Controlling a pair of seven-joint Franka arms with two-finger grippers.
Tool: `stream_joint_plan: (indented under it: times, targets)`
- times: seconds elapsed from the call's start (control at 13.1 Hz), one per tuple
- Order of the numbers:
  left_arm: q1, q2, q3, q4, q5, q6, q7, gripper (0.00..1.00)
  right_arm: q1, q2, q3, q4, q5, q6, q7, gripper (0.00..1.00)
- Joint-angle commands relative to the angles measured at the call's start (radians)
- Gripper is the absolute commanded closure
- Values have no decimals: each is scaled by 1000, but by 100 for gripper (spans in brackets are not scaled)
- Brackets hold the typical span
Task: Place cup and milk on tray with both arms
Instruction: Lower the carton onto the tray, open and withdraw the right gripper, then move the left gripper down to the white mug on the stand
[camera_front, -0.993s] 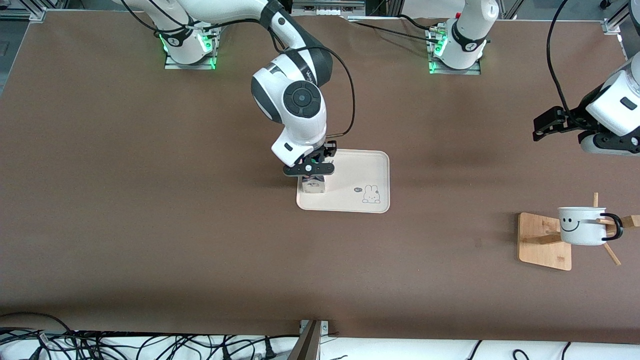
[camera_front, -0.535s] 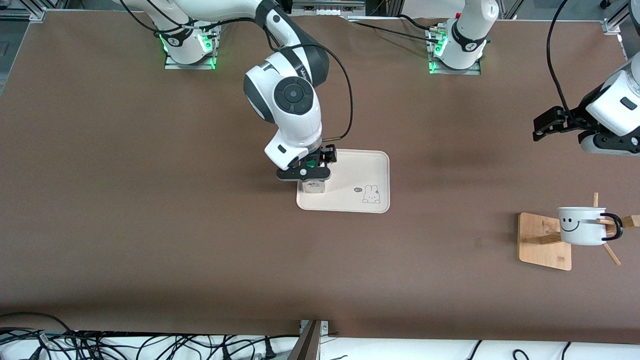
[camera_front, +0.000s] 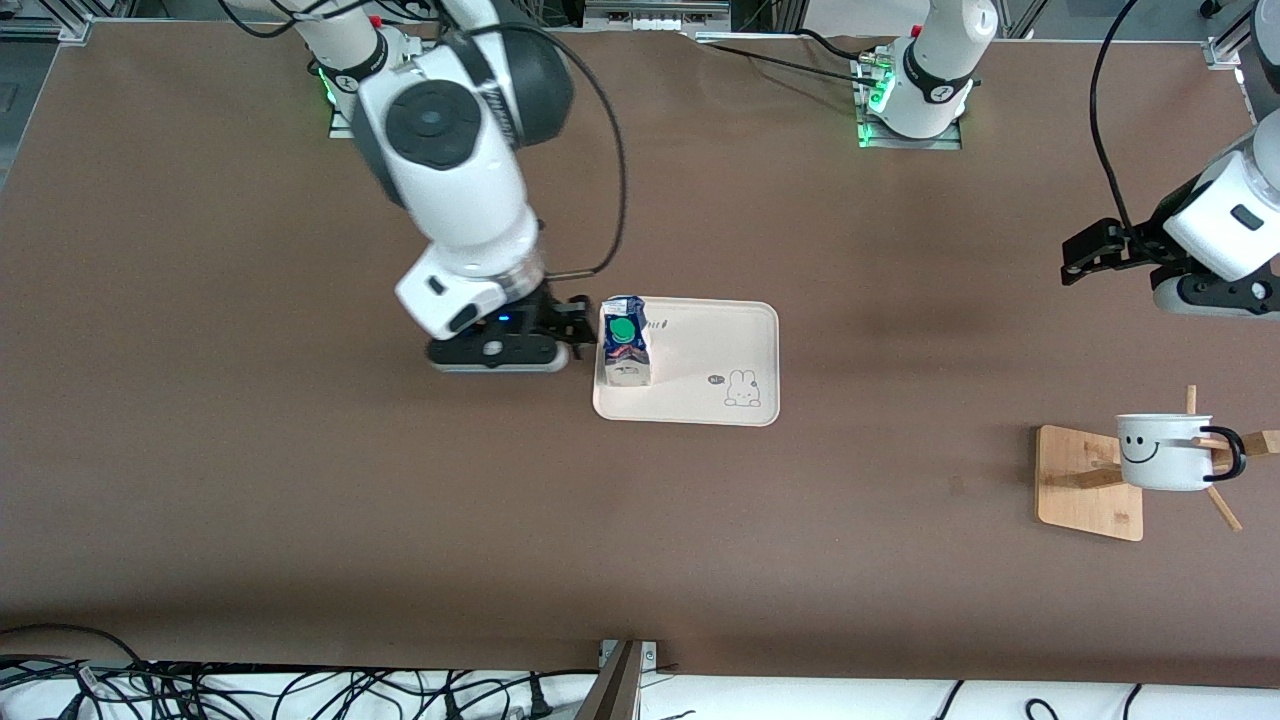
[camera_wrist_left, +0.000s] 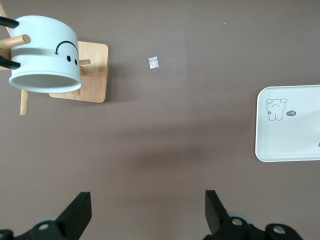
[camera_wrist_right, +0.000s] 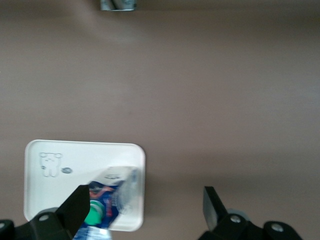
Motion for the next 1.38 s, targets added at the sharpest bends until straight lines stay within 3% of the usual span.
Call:
stream_joint_plan:
  times: [0.0, 0.15, 0.46, 0.69, 0.84, 0.99, 1.3]
  targets:
    - [-17, 33, 8, 45, 12, -27, 11, 0, -117, -73, 12, -16, 39, -134, -178, 0]
    - [-18, 35, 5, 46, 26, -71, -36, 0, -179, -124, 3, -33, 40, -226, -297, 0]
    - [-40, 45, 5, 60, 13, -71, -104, 0, -187, -279, -90, -237, 40, -226, -478, 0]
    - [-40, 64, 5, 63, 11, -61, -97, 0, -286, -413, -83, -398, 29, -199, -568, 0]
    - [-37, 75, 6, 50, 11, -27, -103, 0, -383, -483, -19, -476, 21, -171, -617, 0]
    - [-31, 72, 6, 16, 12, 33, -104, 0, -513, -504, 127, -489, -20, -173, -618, 0]
    - [-28, 20, 6, -108, 22, 170, -167, 0, -529, -515, 155, -501, -40, -162, -608, 0]
